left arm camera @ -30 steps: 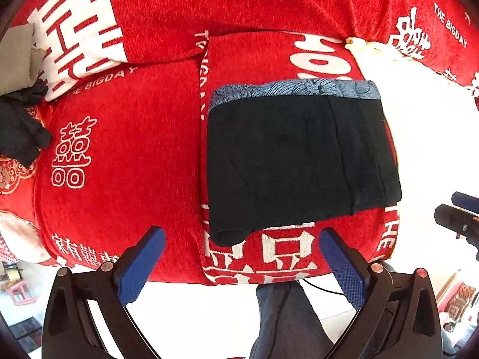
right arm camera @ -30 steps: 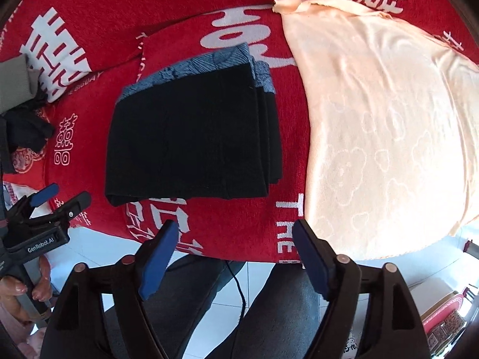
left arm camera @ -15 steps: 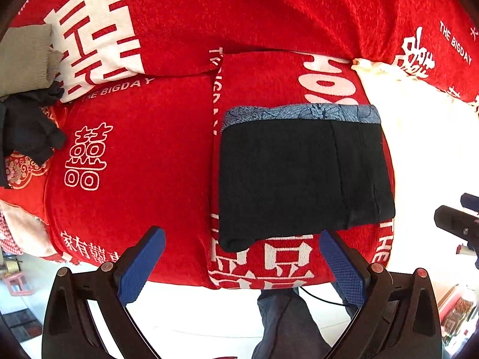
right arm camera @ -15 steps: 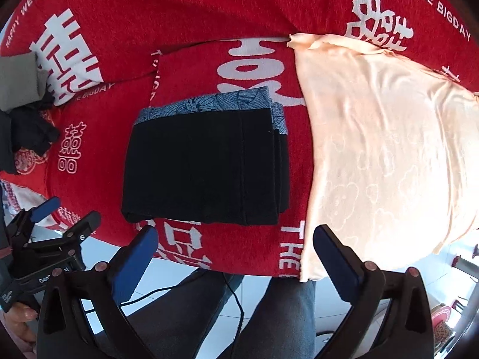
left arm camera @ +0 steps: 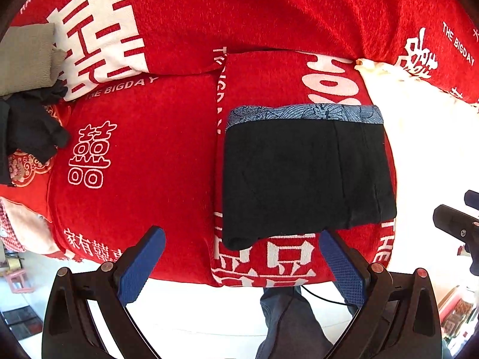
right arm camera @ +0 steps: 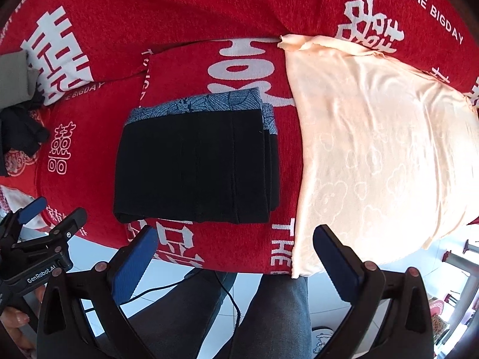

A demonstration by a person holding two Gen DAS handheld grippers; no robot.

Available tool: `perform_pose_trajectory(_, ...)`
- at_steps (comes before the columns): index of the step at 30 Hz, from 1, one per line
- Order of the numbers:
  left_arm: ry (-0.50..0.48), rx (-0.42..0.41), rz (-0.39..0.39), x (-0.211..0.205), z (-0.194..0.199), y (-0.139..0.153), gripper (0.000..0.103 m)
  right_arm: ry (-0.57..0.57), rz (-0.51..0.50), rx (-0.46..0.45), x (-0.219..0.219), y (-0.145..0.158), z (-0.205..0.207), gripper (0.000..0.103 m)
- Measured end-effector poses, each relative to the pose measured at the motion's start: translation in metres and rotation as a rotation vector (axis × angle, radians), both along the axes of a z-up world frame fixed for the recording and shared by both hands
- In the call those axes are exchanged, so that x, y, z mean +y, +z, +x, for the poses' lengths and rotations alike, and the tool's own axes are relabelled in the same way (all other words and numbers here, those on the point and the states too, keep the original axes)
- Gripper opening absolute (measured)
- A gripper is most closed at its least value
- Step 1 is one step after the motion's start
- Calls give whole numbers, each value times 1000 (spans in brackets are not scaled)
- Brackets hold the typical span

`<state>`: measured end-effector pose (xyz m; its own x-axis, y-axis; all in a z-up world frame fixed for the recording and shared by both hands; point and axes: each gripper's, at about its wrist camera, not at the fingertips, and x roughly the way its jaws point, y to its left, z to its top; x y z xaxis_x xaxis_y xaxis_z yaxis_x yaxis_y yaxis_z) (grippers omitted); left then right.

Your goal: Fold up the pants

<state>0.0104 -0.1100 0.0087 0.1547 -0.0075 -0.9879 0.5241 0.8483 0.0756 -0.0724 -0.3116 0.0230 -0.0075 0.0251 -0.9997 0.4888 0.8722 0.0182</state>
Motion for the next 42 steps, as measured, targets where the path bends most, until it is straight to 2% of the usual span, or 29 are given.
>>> perform_pose_trajectory(10, -2, -5, 3, 0, 0, 1, 103, 37, -15, 2, 11, 1, 6, 103)
perform_pose_trajectory(42, 0, -32, 5, -2, -1, 8, 103, 24, -22, -5, 13, 2, 4, 103)
